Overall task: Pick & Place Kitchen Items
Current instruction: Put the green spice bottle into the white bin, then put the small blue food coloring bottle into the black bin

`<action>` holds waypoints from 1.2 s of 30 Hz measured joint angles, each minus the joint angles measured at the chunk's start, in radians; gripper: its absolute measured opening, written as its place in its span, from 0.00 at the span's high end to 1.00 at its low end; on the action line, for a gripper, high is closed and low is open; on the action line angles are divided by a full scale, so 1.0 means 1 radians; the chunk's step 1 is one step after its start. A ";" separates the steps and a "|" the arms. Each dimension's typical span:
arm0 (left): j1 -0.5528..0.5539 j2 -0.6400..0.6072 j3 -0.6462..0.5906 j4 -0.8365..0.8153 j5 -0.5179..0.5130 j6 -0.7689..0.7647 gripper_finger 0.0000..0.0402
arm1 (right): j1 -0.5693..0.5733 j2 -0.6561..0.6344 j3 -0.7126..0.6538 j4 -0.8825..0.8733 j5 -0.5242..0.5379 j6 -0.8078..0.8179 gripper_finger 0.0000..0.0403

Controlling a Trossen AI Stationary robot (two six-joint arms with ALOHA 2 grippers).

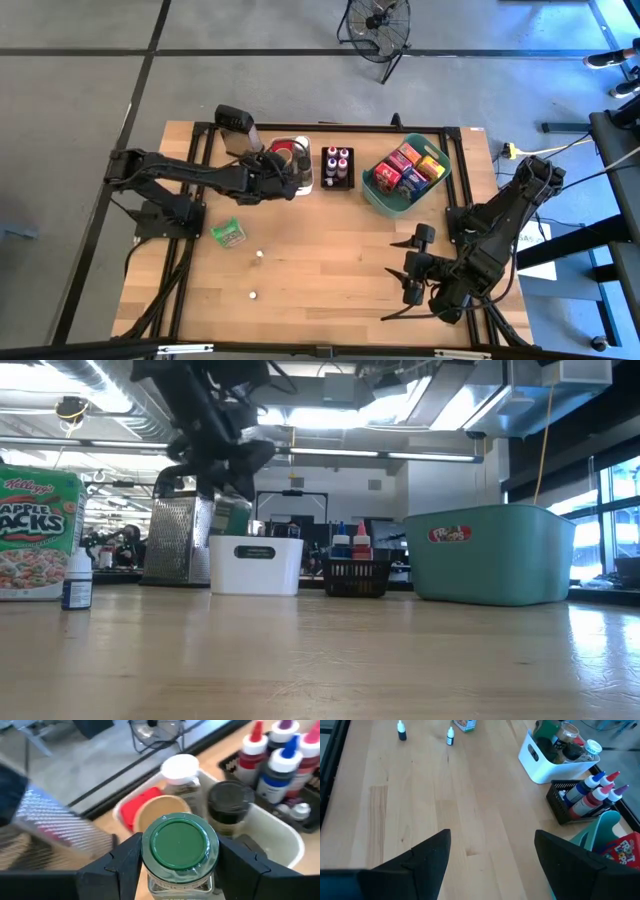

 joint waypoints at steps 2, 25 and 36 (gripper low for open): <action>0.002 0.018 0.000 0.052 0.027 0.031 0.49 | 0.000 0.000 0.000 0.002 0.000 0.000 0.28; 0.012 0.092 0.001 0.172 0.111 0.127 0.35 | 0.000 0.001 0.000 0.007 -0.015 0.000 0.28; -0.068 -0.029 0.052 0.154 0.153 0.224 0.35 | 0.000 0.001 -0.001 0.012 -0.016 -0.014 0.28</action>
